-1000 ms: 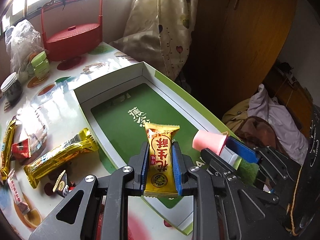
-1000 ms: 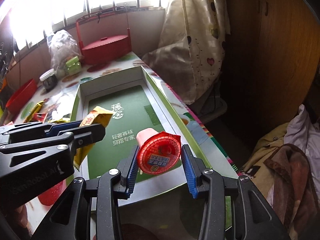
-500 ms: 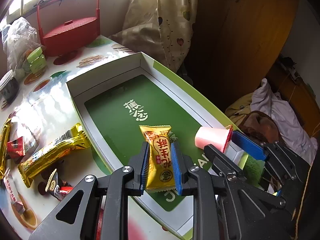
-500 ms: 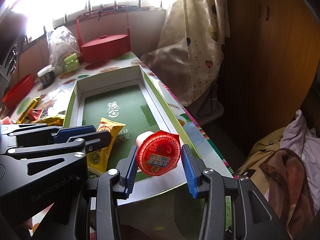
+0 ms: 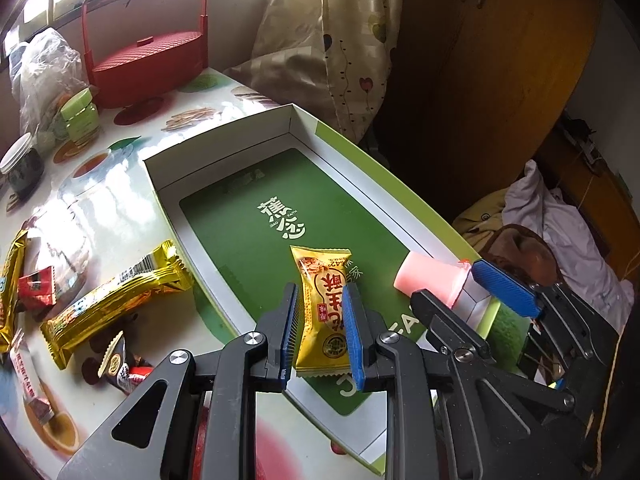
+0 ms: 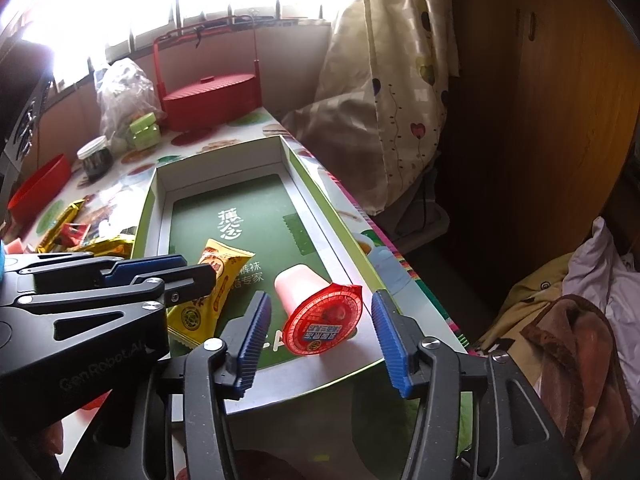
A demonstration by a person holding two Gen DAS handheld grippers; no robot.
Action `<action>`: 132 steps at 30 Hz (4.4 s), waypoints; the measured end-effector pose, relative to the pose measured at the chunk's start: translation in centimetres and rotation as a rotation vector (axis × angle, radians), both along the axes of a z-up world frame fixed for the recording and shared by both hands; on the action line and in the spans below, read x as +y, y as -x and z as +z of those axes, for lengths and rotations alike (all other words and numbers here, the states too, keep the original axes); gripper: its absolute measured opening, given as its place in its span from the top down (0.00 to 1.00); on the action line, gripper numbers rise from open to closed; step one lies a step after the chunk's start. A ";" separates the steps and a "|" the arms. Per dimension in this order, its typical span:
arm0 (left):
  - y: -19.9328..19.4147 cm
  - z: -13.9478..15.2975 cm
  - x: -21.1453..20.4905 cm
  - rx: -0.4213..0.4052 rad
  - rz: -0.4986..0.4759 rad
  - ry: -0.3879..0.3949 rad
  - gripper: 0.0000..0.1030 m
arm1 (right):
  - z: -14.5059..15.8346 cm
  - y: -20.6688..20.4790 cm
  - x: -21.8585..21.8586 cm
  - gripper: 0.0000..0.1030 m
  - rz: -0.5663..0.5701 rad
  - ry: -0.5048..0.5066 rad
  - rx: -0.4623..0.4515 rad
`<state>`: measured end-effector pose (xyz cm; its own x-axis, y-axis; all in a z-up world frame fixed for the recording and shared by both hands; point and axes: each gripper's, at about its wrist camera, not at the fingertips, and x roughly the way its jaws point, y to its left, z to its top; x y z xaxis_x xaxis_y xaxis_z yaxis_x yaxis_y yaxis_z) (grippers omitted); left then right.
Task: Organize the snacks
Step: 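Carry the yellow packet and red jelly cup into the green box with both tools, then open the left tool to drop the yellow packet while the right tool releases the jelly cup, then withdraw both tools from the box back over the snacks, then grasp the white-red milk candy packet with the left tool while the right tool grasps the dark red packet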
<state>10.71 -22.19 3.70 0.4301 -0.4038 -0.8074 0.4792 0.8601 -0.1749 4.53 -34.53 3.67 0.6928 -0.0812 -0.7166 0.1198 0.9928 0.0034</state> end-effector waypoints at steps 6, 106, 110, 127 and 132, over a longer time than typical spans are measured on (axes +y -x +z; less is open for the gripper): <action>0.6 0.5 0.6 -0.003 -0.002 0.022 0.60 | 0.2 0.3 0.0 0.45 -0.015 -0.010 -0.005; 0.3 -2.3 22.6 -0.028 0.460 0.004 0.72 | -2.2 -4.2 17.2 0.50 0.399 0.051 0.110; 0.3 -2.3 22.8 -0.030 0.463 0.008 0.76 | -2.1 -4.0 16.9 0.57 0.391 0.049 0.103; 0.7 -2.3 23.1 -0.037 0.468 0.009 0.80 | -2.0 -3.7 17.0 0.76 0.392 0.026 0.101; 0.9 -2.1 23.0 -0.042 0.466 0.007 0.80 | -1.8 -3.6 17.0 0.77 0.393 0.021 0.098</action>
